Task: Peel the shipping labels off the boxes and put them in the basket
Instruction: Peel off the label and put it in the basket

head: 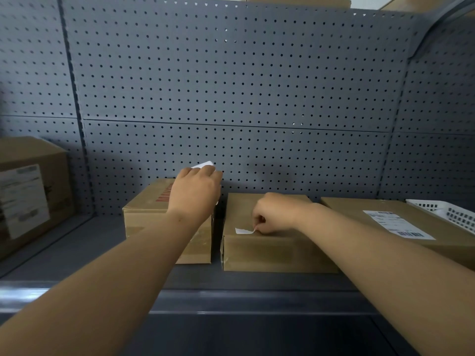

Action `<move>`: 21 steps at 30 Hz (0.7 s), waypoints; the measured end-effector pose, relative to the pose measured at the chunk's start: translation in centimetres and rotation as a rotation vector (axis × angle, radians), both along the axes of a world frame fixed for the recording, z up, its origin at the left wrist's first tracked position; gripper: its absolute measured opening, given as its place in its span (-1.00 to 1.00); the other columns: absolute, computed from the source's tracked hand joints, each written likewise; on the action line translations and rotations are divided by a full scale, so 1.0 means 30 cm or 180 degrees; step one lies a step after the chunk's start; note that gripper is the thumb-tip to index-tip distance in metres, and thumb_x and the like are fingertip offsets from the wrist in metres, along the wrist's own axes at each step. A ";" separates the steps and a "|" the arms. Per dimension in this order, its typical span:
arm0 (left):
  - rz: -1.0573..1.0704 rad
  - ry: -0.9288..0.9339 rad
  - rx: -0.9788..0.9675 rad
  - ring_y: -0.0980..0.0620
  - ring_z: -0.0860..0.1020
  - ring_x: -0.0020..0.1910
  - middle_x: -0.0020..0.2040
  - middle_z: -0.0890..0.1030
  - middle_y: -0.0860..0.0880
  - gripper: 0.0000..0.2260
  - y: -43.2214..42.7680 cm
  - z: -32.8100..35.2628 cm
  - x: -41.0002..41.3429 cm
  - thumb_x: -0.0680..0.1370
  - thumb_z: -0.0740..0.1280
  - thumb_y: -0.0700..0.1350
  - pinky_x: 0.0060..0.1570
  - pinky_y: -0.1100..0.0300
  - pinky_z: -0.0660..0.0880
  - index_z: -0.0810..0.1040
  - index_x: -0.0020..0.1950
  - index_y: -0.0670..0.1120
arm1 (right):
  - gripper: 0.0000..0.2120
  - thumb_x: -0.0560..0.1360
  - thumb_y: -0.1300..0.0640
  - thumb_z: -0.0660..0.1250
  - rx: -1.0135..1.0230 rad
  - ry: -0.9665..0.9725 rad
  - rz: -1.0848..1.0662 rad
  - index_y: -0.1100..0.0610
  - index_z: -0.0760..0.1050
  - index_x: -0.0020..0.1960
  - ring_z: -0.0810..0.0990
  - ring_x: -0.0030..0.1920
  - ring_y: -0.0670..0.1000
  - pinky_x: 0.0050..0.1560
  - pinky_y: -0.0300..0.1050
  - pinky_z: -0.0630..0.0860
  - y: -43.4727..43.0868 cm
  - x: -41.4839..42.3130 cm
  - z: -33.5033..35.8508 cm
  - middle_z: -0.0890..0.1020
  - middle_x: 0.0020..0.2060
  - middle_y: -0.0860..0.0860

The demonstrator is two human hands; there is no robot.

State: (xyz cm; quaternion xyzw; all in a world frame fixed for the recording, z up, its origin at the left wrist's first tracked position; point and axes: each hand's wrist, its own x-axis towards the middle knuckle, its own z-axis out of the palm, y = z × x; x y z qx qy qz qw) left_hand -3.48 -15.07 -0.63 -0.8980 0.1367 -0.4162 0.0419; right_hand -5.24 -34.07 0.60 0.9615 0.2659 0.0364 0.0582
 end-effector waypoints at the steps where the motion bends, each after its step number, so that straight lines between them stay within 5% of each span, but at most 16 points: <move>1: -0.0011 -0.0001 -0.0001 -0.13 0.60 -0.01 0.04 0.63 -0.09 -0.81 0.001 -0.001 0.001 0.48 0.33 -0.21 0.09 0.03 0.41 0.58 0.08 -0.12 | -0.84 0.52 0.17 0.30 0.0033 0.0007 0.0000 0.14 0.65 -0.01 0.63 -0.03 -0.03 0.02 -0.13 0.58 0.001 0.001 0.003 0.70 -0.04 0.00; 21: -0.0109 0.0051 -0.0061 -0.15 0.60 0.02 0.07 0.63 -0.12 -0.81 0.016 -0.013 -0.027 0.53 0.30 -0.17 0.12 0.00 0.41 0.57 0.12 -0.14 | -0.86 0.53 0.25 0.26 0.0703 0.0069 -0.0078 0.20 0.59 0.00 0.59 0.05 0.02 -0.03 -0.22 0.46 0.037 0.003 0.008 0.65 0.03 0.05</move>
